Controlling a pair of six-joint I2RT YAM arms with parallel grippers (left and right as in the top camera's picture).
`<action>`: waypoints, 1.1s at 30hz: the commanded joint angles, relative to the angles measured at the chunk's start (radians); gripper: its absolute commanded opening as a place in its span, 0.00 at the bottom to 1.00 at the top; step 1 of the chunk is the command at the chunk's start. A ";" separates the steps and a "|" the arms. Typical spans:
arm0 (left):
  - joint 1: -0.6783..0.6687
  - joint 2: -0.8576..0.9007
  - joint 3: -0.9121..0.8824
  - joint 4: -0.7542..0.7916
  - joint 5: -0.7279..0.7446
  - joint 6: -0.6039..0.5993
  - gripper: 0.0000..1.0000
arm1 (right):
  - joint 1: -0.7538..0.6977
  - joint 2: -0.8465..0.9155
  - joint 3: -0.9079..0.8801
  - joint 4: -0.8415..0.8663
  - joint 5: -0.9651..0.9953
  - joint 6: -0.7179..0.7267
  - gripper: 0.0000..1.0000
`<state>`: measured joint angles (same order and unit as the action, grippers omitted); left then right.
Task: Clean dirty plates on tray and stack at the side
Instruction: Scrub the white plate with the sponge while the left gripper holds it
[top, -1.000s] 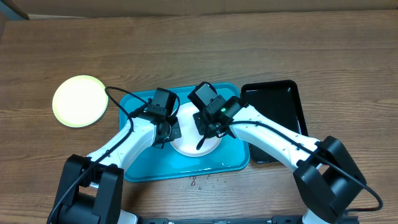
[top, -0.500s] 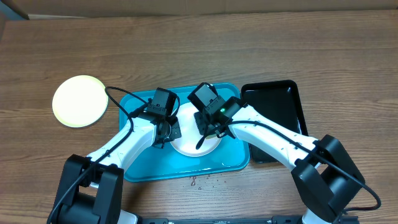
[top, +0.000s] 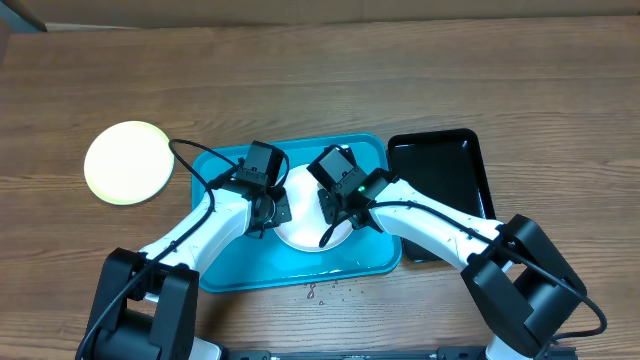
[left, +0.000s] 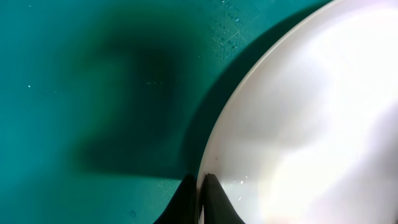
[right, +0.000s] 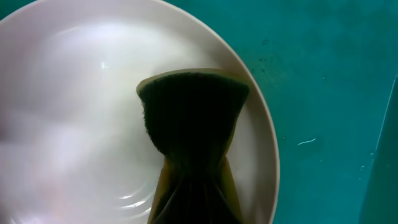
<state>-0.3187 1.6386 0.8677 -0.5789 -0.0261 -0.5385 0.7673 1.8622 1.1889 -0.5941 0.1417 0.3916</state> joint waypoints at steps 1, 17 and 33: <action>0.004 0.011 -0.015 -0.003 -0.001 0.030 0.04 | 0.001 0.022 -0.011 0.001 0.039 0.006 0.04; 0.004 0.011 -0.015 -0.005 -0.003 0.030 0.04 | -0.002 0.119 -0.012 0.021 -0.214 0.171 0.04; 0.004 0.011 -0.015 -0.008 -0.006 0.030 0.04 | -0.058 0.144 0.055 0.136 -0.628 0.096 0.04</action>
<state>-0.3077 1.6386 0.8677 -0.5888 -0.0425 -0.5205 0.7349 1.9781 1.2144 -0.4465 -0.3248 0.5274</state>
